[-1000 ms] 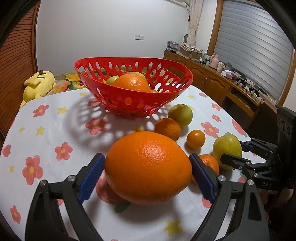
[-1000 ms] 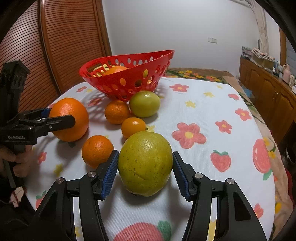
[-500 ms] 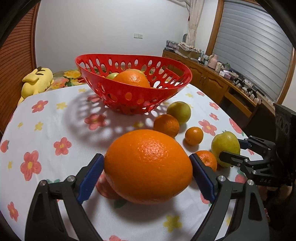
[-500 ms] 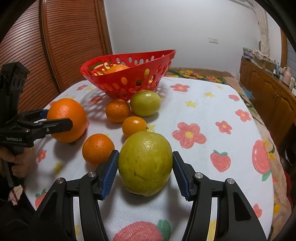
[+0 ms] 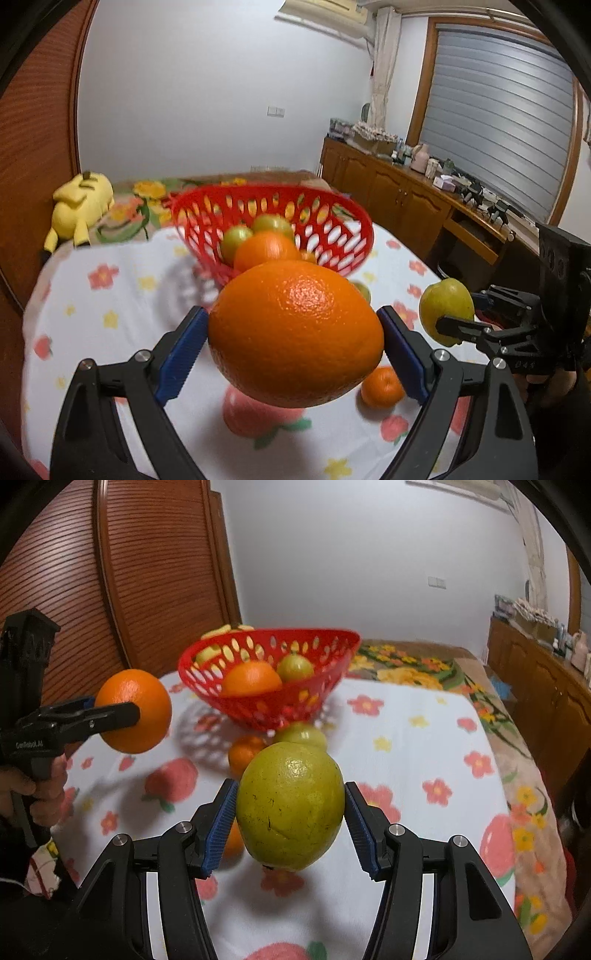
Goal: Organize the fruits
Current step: 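Carry the orange into the red basket and open the left tool while the right tool carries the pomelo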
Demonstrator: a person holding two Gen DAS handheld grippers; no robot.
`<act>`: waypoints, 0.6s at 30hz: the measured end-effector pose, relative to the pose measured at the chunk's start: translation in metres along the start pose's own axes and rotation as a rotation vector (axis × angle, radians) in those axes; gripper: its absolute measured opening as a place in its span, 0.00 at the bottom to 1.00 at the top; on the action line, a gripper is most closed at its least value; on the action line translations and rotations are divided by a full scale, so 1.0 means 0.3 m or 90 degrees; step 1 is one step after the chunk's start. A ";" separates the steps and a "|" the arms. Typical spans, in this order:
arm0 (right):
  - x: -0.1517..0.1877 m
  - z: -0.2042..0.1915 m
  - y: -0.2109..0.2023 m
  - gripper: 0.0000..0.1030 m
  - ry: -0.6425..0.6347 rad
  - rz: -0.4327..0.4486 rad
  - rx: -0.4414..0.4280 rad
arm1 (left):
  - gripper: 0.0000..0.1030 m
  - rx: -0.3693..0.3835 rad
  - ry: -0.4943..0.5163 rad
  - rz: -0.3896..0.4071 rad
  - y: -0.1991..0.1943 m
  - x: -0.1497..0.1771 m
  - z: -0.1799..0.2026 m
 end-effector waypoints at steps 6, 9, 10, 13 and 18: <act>-0.102 -0.019 -0.004 0.57 -0.023 0.022 -0.009 | 0.88 -0.011 0.028 0.012 0.030 -0.111 -0.012; -0.146 -0.018 0.007 0.57 -0.031 0.029 -0.015 | 0.88 -0.012 0.037 0.005 0.085 -0.144 -0.020; -0.161 -0.017 0.012 0.57 -0.033 0.031 -0.016 | 0.88 -0.012 0.037 0.003 0.099 -0.150 -0.020; -0.190 -0.002 0.036 0.57 -0.038 0.031 -0.016 | 0.88 -0.010 0.039 -0.012 0.157 -0.168 -0.025; -0.220 0.045 0.074 0.57 -0.036 0.028 -0.013 | 0.88 -0.004 0.049 -0.028 0.234 -0.195 -0.003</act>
Point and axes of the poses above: each gripper's, at about its wrist camera, not at the fingertips, and y roughly the way its jaws point, z to its right, x to its underside, the point moved 4 cm from there along y, roughly the way its jaws point, and after that the axes turned 4 degrees about x, right-handed, at the moved point
